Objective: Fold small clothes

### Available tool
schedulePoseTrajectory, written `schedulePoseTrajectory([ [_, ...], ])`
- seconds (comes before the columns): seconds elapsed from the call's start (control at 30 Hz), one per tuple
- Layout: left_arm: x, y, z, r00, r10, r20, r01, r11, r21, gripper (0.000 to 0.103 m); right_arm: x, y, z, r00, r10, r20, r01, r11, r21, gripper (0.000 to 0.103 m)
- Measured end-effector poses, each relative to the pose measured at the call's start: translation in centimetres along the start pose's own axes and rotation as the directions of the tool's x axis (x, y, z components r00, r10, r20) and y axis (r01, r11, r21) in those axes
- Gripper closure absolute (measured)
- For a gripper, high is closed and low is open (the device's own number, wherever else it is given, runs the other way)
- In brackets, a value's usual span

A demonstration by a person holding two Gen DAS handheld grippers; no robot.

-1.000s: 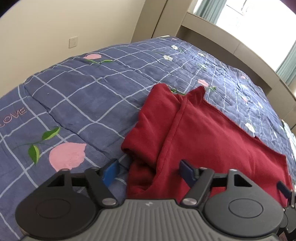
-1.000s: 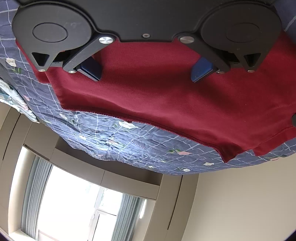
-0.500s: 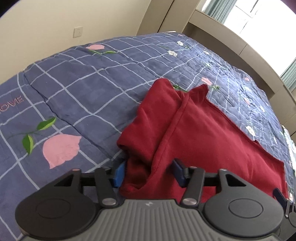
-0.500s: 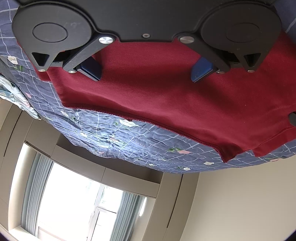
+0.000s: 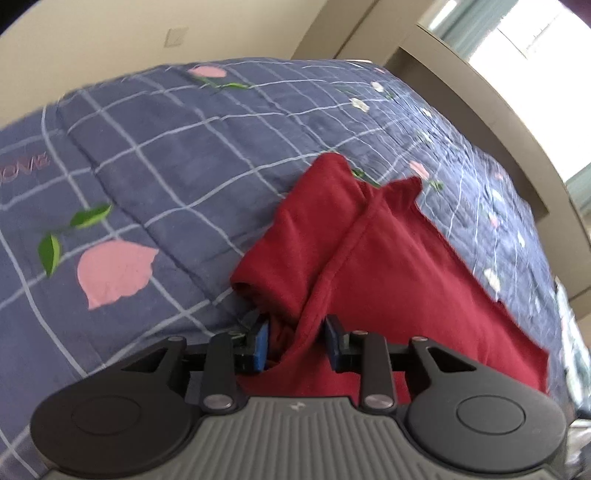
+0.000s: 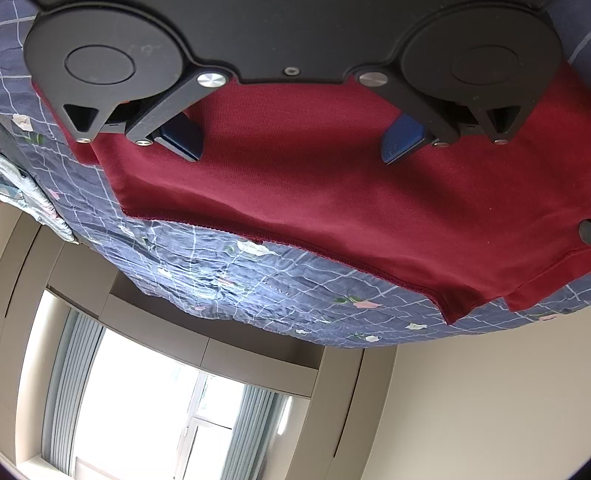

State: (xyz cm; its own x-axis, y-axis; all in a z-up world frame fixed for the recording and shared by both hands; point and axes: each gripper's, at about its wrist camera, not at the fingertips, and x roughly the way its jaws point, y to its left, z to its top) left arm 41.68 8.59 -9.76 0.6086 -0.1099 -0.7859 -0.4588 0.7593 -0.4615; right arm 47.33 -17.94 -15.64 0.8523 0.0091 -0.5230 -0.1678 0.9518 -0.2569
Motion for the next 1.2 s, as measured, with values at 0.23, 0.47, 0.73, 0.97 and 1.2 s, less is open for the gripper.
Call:
schedulePoseTrajectory([
  [0.23,-1.8,-2.2,0.2,0.998,-0.004,0.059,-0.001,0.997,0.074,0.089,-2.1,-1.5,0.7,1.0,-0.026,-0.003,0.026,1.0,-0.014,0.001],
  [0.47,-3.6,-5.9,0.0,0.992,-0.058,0.114,0.036,0.982,0.186,0.09,-4.0,-2.5,-2.0,1.0,-0.013,-0.006,0.012,0.998,-0.063,0.001],
  [0.73,-5.7,-12.8,-0.2,0.961,-0.271,0.053,0.23,0.892,0.388,0.09,-7.3,-3.2,-3.0,0.999,-0.033,0.038,0.036,0.997,-0.066,0.001],
  [0.97,-6.1,-21.5,-3.1,0.926,-0.37,-0.069,0.346,0.765,0.544,0.09,-11.3,-6.8,-5.0,0.995,-0.099,0.034,0.101,0.993,-0.066,0.001],
  [1.2,-5.1,-28.9,-10.4,0.884,-0.398,-0.248,0.454,0.598,0.66,0.09,-15.2,-10.7,-8.5,0.99,-0.142,-0.017,0.142,0.99,-0.02,0.001],
])
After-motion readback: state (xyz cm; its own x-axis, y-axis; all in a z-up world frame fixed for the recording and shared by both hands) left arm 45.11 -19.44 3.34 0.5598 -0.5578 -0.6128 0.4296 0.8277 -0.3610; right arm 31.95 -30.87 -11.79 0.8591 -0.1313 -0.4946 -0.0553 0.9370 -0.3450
